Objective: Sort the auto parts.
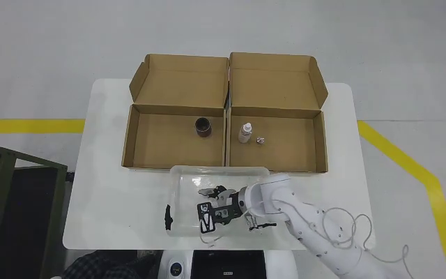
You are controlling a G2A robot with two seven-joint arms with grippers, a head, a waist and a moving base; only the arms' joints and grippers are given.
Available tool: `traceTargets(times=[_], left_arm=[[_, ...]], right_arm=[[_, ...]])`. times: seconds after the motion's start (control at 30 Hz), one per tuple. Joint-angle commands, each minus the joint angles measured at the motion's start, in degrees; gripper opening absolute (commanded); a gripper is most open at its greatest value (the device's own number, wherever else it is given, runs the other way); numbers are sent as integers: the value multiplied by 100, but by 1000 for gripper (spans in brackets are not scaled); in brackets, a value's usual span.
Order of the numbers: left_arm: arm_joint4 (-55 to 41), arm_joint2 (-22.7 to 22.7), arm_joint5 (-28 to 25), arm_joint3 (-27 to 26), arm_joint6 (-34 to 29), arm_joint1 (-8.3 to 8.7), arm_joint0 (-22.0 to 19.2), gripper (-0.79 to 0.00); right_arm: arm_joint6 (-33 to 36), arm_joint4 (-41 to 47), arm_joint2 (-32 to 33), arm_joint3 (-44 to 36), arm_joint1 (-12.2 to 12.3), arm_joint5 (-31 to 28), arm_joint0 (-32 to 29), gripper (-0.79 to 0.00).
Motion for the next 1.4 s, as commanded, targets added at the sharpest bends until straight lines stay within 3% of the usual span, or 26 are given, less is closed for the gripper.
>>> traceTargets(times=[0.0, 0.2, 0.47, 0.57, 0.7, 1.17, 1.37], left_arm=[[0, 0, 0, 0, 0, 0, 0, 0], [0, 0, 0, 0, 0, 0, 0, 0], [0, 0, 0, 0, 0, 0, 0, 0], [0, 0, 0, 0, 0, 0, 0, 0], [0, 0, 0, 0, 0, 0, 0, 0], [0, 0, 0, 0, 0, 0, 0, 0], [0, 0, 0, 0, 0, 0, 0, 0]], right_arm=[[-10, -24, -45, 76, -4, -19, 28, -200], [-102, -8, -181, 286, -28, -21, 103, -234], [-224, -2, -386, 536, -87, -13, 274, -486], [-251, 6, -443, 602, -107, -29, 346, -646], [-280, 62, -455, 606, -117, -53, 424, -785], [-523, 846, -46, 213, -32, -114, 448, -785], [-979, 1429, 246, 210, 7, -19, 395, -785]])
